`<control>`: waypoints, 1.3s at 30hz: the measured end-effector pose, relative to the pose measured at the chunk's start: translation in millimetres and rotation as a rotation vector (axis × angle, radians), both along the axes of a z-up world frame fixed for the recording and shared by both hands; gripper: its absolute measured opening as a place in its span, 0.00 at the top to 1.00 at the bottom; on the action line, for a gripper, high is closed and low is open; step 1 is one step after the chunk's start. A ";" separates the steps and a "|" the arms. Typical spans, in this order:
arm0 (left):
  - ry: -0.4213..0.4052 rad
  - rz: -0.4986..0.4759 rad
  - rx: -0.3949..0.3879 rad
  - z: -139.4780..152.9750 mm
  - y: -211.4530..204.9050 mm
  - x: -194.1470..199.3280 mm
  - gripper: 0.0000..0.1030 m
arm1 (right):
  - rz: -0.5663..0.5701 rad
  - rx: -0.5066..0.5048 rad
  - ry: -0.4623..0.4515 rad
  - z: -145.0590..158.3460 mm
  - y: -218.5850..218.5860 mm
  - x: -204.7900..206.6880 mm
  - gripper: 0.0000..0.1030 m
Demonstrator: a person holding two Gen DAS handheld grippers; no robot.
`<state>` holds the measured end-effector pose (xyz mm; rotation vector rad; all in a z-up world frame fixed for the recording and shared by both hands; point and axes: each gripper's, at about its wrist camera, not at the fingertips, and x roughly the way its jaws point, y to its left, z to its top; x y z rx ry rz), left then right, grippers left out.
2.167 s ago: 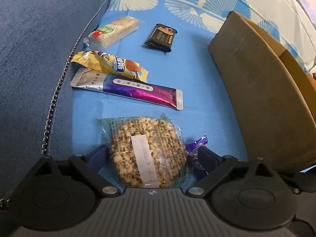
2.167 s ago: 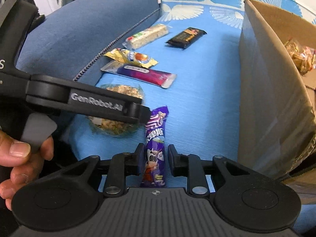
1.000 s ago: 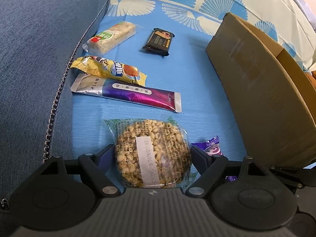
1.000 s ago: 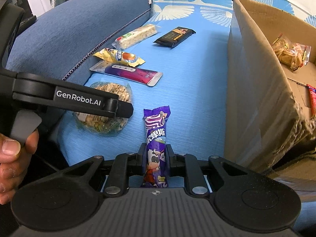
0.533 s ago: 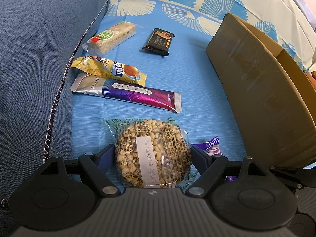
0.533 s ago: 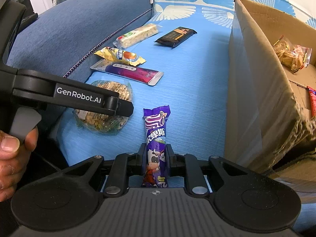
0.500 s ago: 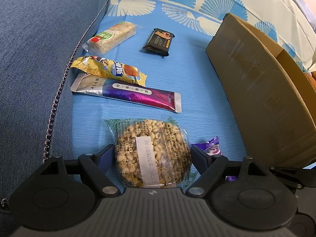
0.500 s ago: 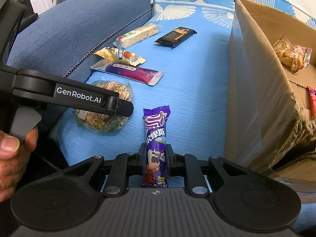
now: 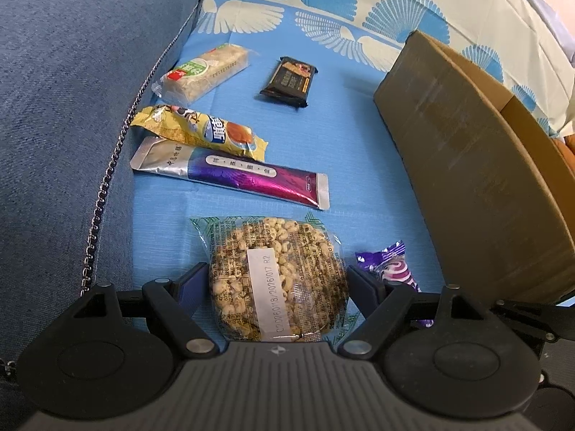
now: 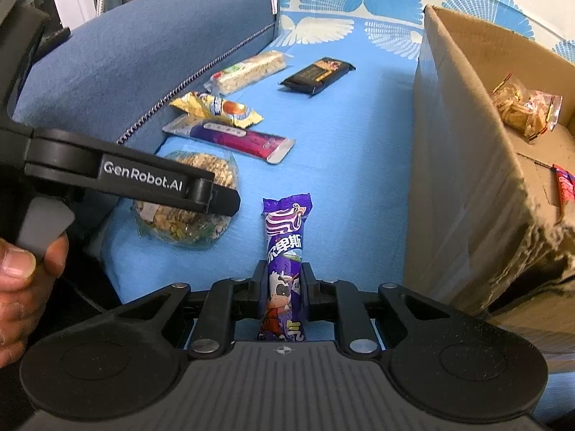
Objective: Organize snacks
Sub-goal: 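Close left tool on the round nut cake bag while right tool holds the candy bar, then lift and carry the nut cake bag and candy bar over the box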
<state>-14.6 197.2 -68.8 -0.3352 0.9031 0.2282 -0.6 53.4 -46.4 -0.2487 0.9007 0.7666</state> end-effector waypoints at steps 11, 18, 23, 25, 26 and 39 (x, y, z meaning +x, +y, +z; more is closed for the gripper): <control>-0.194 0.053 -0.024 21.8 6.8 -25.0 0.17 | -0.001 0.113 -0.071 30.0 -8.0 -3.4 0.84; -0.289 0.118 -0.015 38.2 8.7 -40.1 0.17 | -0.013 0.201 -0.130 63.3 -22.9 -1.1 0.84; -0.305 0.165 -0.024 49.9 3.5 -43.6 0.17 | -0.050 0.277 -0.156 89.3 -44.4 5.7 0.84; -0.313 0.169 -0.036 54.8 -2.9 -41.5 0.17 | -0.075 0.303 -0.175 99.3 -54.4 9.6 0.84; -0.317 0.166 -0.035 57.2 -7.1 -40.5 0.17 | -0.089 0.315 -0.185 104.2 -58.8 12.1 0.84; -0.424 0.012 0.000 122.4 -89.5 17.1 0.17 | -0.383 0.350 -0.286 132.2 -138.6 60.4 0.84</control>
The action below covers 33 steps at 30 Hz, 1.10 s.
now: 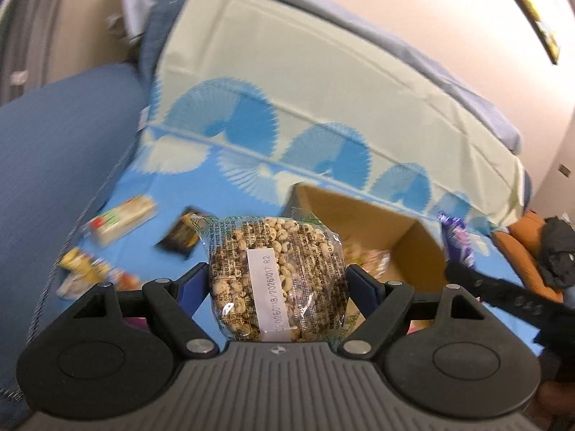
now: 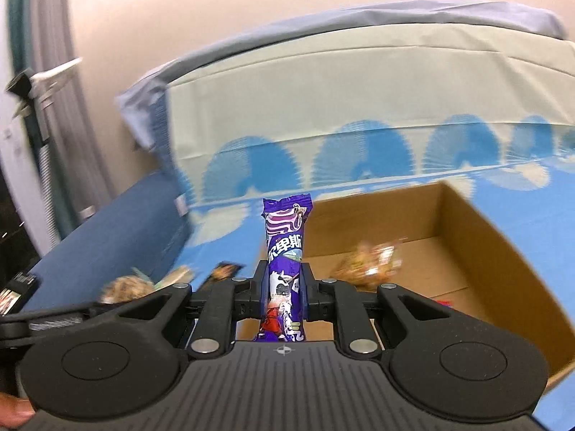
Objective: Organize snacks
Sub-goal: 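Lift and carry the nut cake bag and candy bar over the box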
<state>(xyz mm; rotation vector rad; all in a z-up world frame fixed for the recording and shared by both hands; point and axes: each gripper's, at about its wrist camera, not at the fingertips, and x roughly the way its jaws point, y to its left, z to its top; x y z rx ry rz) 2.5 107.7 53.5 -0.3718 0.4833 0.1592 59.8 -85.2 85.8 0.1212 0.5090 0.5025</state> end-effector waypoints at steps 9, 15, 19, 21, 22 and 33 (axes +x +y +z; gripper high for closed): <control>-0.052 -0.122 0.013 27.7 -68.1 45.8 0.17 | -0.160 0.032 -0.002 1.9 -45.4 23.4 0.84; -0.067 -0.159 0.008 36.6 -99.1 63.3 0.17 | -0.209 0.043 0.018 -2.6 -64.3 28.0 0.84; -0.064 -0.173 0.010 38.8 -110.5 72.3 0.17 | -0.222 0.049 0.011 -1.6 -69.5 27.1 0.84; -0.065 -0.177 0.011 39.8 -113.6 74.6 0.17 | -0.226 0.051 0.012 -1.7 -71.1 26.9 0.84; -0.064 -0.179 0.010 39.7 -113.4 75.6 0.17 | -0.228 0.057 0.016 -1.8 -72.6 27.4 0.84; -0.055 -0.195 0.012 40.3 -118.9 83.6 0.17 | -0.237 0.060 0.018 -2.0 -74.2 26.8 0.84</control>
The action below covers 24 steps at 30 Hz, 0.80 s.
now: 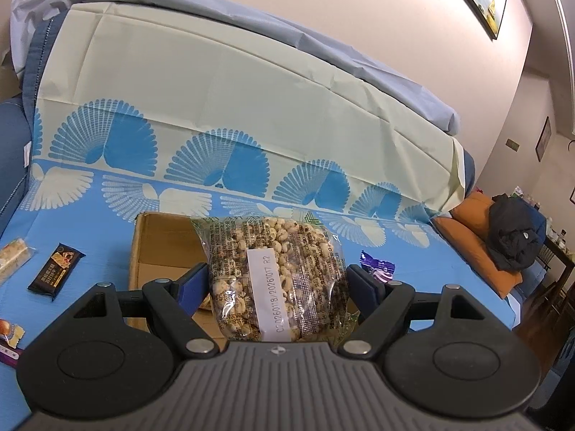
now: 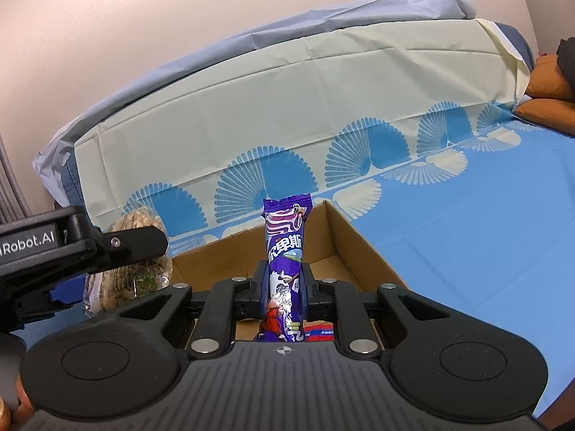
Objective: Organize snacks
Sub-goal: 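Lift and carry the nut cake bag and candy bar over the box, then open both tools to drop the nut cake bag and candy bar into the box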
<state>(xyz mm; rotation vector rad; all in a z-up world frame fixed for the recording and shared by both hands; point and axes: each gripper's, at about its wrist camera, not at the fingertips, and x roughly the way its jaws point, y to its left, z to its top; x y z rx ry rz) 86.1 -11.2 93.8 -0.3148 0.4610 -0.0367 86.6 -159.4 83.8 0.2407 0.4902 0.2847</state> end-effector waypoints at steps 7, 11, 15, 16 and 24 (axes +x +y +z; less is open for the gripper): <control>0.014 -0.019 -0.006 -2.3 -1.3 1.7 0.17 | 0.004 -0.006 0.005 0.2 1.0 0.7 0.84; 0.051 -0.053 0.001 -4.4 -3.9 4.9 0.13 | 0.026 -0.020 0.052 -5.0 5.2 5.9 0.80; 0.025 -0.022 -0.009 -7.1 4.0 -5.8 0.10 | 0.015 -0.068 0.081 -11.9 11.1 6.5 0.49; 0.014 -0.010 -0.023 -9.0 8.5 -10.9 0.10 | 0.017 -0.073 0.080 -13.3 11.5 5.3 0.46; -0.026 0.038 -0.081 -32.7 59.0 -57.8 0.45 | 0.041 -0.146 0.077 -21.7 24.9 -4.8 0.45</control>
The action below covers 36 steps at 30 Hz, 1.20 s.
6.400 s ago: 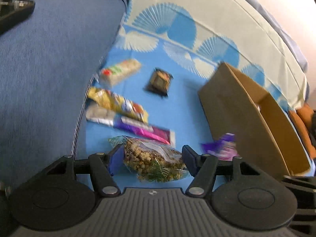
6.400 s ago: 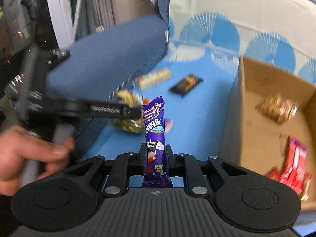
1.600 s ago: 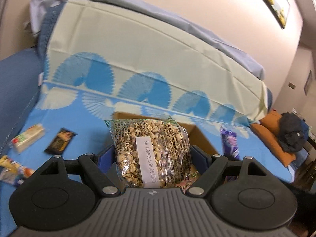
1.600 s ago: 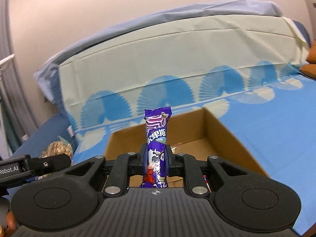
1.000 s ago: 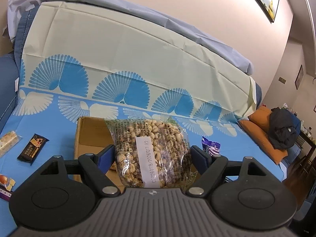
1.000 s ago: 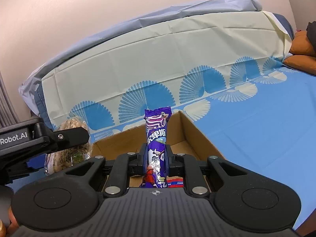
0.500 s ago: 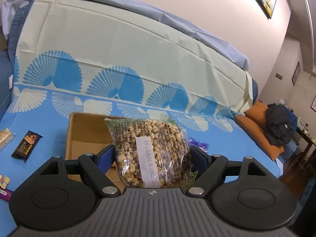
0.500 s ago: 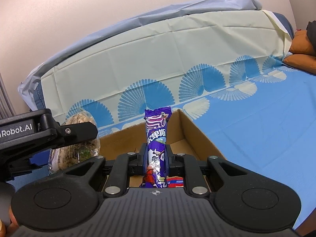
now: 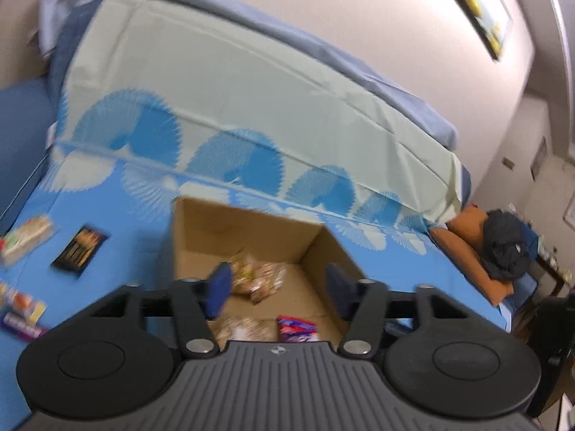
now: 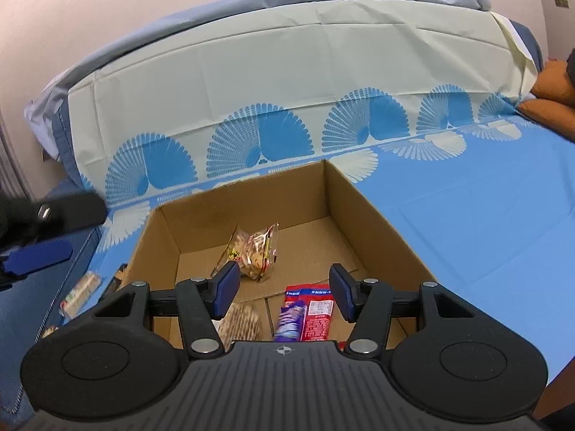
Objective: Organize snacks
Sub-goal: 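Move left tool to the purple-white bar while right tool approaches the dark biscuit packet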
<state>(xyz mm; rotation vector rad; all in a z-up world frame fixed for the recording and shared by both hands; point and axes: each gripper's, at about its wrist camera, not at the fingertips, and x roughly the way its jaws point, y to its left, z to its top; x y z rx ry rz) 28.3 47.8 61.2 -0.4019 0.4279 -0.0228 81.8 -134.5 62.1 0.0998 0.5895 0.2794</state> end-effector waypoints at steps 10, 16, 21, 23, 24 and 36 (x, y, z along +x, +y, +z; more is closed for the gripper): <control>0.234 0.427 -0.167 -77.3 111.3 -17.8 0.19 | 0.073 -0.055 -0.011 -0.4 26.3 -13.9 0.44; 0.401 0.677 -0.139 -110.4 152.0 22.9 0.16 | 0.106 -0.077 -0.009 -3.6 40.2 -16.5 0.44; 0.551 0.783 -0.090 -132.2 161.0 53.9 0.16 | 0.124 -0.084 0.005 -7.2 48.3 -16.6 0.44; 0.580 0.779 0.003 -134.6 154.2 60.4 0.16 | 0.132 -0.088 0.006 -7.9 51.4 -16.7 0.44; 0.589 0.768 0.029 -135.8 152.4 60.4 0.18 | 0.135 -0.090 0.007 -8.4 53.0 -16.6 0.44; 0.561 0.418 0.148 -127.3 167.0 -8.2 0.70 | 0.196 -0.121 0.023 -12.2 82.0 -17.2 0.44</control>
